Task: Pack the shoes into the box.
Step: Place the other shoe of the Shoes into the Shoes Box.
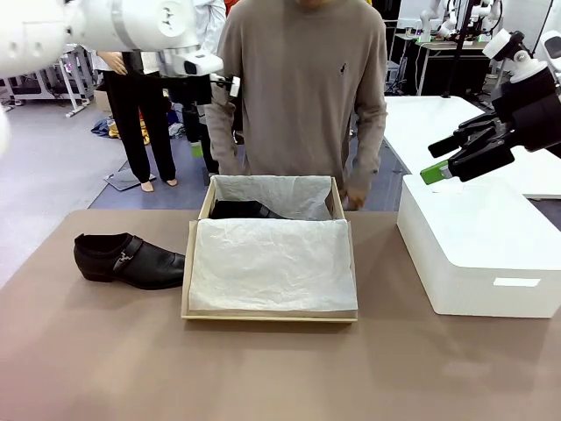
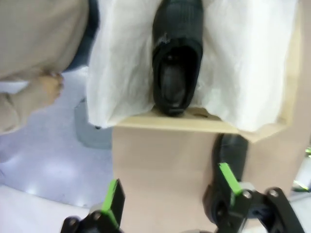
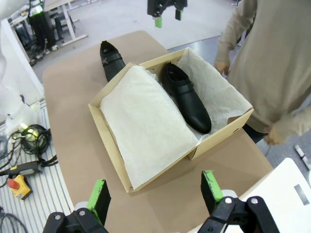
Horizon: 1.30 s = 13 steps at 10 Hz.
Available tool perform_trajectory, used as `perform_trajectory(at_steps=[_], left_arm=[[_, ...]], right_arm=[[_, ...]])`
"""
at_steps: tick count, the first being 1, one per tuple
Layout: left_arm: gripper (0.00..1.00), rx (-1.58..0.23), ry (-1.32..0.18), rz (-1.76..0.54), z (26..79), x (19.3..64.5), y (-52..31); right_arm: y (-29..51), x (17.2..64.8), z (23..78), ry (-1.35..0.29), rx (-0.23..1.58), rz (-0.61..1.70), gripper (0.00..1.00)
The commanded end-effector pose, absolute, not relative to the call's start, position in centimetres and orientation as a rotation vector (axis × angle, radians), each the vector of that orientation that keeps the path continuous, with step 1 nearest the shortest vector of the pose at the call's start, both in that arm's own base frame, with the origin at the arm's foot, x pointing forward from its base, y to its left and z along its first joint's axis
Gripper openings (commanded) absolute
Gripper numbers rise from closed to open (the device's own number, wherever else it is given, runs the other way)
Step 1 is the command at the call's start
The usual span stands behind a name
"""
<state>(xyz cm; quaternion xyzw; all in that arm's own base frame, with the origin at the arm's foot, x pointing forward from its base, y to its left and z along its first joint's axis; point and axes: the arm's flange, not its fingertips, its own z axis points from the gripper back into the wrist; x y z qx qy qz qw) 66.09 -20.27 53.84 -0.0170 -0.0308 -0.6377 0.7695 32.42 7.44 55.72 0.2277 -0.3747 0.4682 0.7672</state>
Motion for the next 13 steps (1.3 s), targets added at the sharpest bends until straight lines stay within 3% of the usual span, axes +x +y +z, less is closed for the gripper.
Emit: perform_trajectory(at_steps=[1, 6, 11, 13], left_arm=[[1.0, -0.035, -0.085, -1.478, 52.9, 61.0, -16.2], [1.0, -0.072, -0.138, -1.689, 52.7, 59.3, -10.3], [1.0, -0.047, -0.045, -1.521, 51.2, 59.4, -9.2], [1.0, -0.074, -0.093, -1.596, 51.9, 60.0, -8.6]], right_arm=[[7.4, 32.8, 55.7, -0.833, 0.514, 1.039, 1.0], [7.4, 32.8, 55.7, -0.833, 0.514, 1.039, 1.0], [7.4, 32.8, 55.7, -0.833, 0.514, 1.039, 1.0], [7.4, 32.8, 55.7, -0.833, 0.514, 1.039, 1.0]])
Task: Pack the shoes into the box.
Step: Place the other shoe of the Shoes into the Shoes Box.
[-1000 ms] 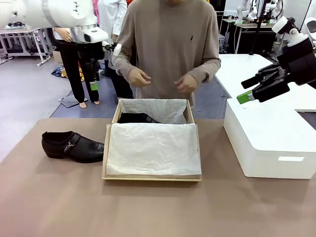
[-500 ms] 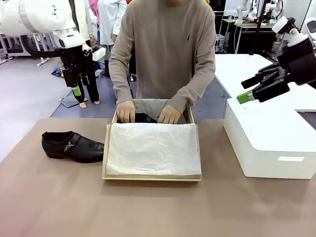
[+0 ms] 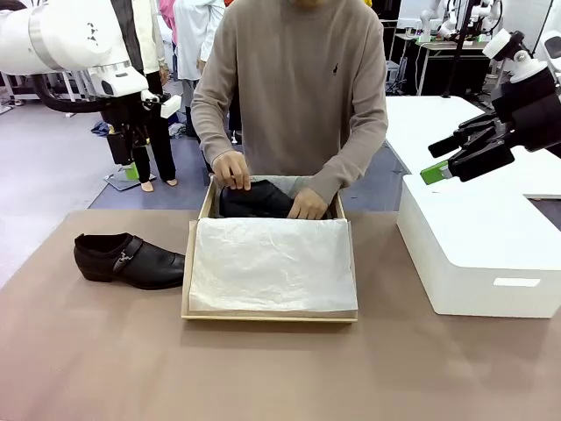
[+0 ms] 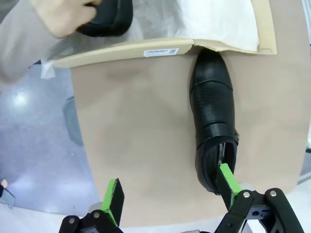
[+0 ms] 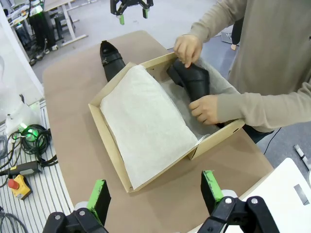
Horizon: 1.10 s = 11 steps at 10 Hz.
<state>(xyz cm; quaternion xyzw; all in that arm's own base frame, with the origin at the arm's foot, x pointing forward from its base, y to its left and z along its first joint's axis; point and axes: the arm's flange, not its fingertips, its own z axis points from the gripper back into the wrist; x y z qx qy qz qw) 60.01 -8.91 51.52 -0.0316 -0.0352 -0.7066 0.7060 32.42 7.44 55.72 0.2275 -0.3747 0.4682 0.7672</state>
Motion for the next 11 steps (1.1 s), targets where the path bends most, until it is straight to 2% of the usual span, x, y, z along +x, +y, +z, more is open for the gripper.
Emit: perform_trajectory(at_steps=[1, 8, 11], left_arm=[[1.0, -0.074, -0.093, -1.596, 51.9, 60.0, -8.6], [1.0, -0.069, -0.081, -1.582, 51.6, 60.0, -8.9], [1.0, -0.042, -0.08, -1.579, 51.1, 58.2, -7.3]], right_arm=[[7.4, 32.8, 55.7, -0.833, 0.514, 1.039, 1.0], [7.4, 32.8, 55.7, -0.833, 0.514, 1.039, 1.0], [7.4, 32.8, 55.7, -0.833, 0.514, 1.039, 1.0]])
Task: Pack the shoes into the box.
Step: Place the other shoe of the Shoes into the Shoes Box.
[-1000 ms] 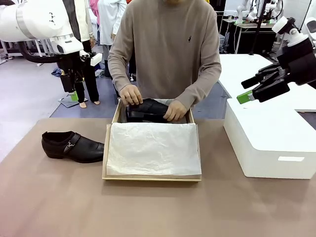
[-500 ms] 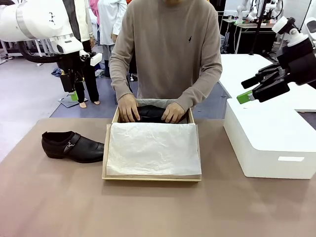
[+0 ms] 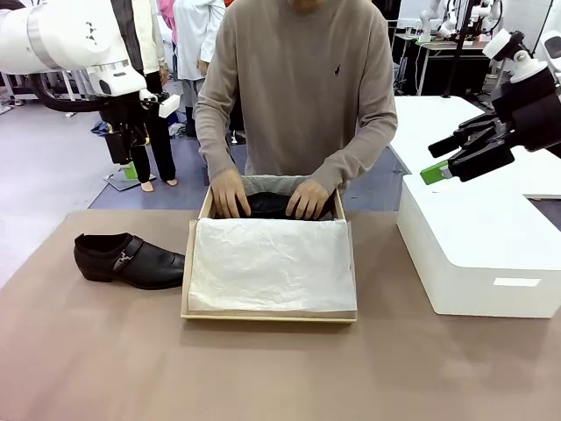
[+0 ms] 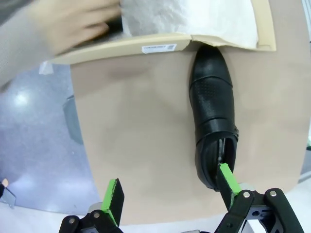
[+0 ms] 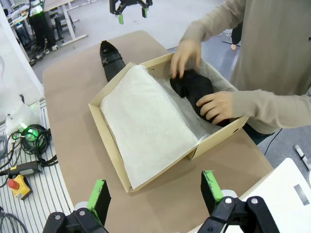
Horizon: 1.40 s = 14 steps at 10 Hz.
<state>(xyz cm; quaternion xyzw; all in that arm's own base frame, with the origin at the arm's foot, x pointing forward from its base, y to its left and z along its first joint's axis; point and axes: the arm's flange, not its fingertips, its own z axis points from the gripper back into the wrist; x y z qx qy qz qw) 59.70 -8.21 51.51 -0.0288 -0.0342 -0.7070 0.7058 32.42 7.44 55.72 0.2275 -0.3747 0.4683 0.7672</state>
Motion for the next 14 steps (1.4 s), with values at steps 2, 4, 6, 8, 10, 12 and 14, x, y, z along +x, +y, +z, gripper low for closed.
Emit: perform_trajectory(at_steps=[2, 4, 6, 8, 10, 12, 14], left_arm=[[1.0, -0.047, -0.081, -1.553, 50.3, 56.6, -5.6], [1.0, -0.061, -0.088, -1.547, 48.4, 55.4, -4.6], [1.0, -0.065, -0.078, -1.557, 46.1, 54.6, -3.6], [1.0, -0.046, -0.055, -1.556, 44.5, 54.5, -3.2], [1.0, -0.023, -0.057, -1.556, 43.4, 55.1, -2.8], [1.0, -0.026, -0.06, -1.568, 43.3, 55.5, -2.5], [1.0, -0.046, -0.053, -1.533, 43.5, 55.4, -3.2]], right_arm=[[7.4, 32.8, 55.7, -0.833, 0.514, 1.039, 1.0], [7.4, 32.8, 55.7, -0.833, 0.514, 1.039, 1.0], [7.4, 32.8, 55.7, -0.833, 0.514, 1.039, 1.0], [7.4, 32.8, 55.7, -0.833, 0.514, 1.039, 1.0], [7.4, 32.8, 55.7, -0.833, 0.514, 1.039, 1.0], [7.4, 32.8, 55.7, -0.833, 0.514, 1.039, 1.0], [7.4, 32.8, 55.7, -0.833, 0.514, 1.039, 1.0]])
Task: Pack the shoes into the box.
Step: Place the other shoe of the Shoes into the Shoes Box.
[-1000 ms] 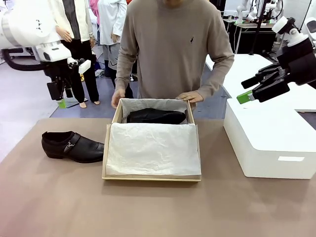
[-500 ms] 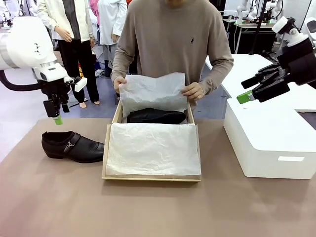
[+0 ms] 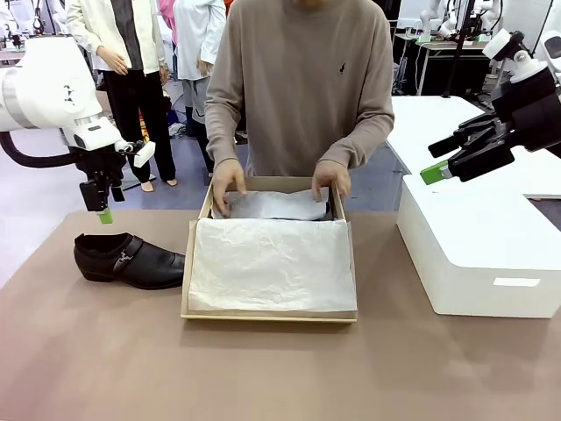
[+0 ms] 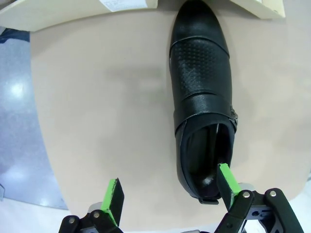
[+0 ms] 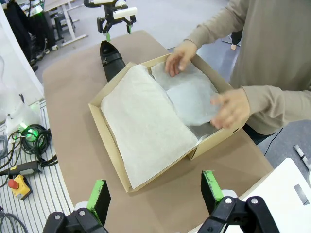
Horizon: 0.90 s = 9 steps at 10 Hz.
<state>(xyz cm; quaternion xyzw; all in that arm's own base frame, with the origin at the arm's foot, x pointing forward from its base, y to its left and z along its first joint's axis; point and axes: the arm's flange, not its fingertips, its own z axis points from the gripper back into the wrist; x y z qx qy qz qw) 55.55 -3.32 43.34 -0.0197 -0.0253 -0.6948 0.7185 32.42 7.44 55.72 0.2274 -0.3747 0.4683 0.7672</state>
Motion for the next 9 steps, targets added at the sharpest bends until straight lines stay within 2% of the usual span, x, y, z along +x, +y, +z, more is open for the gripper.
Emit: perform_trajectory(at_steps=[1, 4, 9], left_arm=[[1.0, -0.046, -0.053, -1.533, 43.5, 55.4, -3.2], [1.0, -0.044, -0.056, -1.537, 43.3, 55.5, -3.4], [1.0, -0.1, 0.038, -1.491, 40.7, 55.3, -2.0]], right_arm=[[7.4, 32.8, 55.7, -0.833, 0.514, 1.039, 1.0], [7.4, 32.8, 55.7, -0.833, 0.514, 1.039, 1.0], [7.4, 32.8, 55.7, -0.833, 0.514, 1.039, 1.0]])
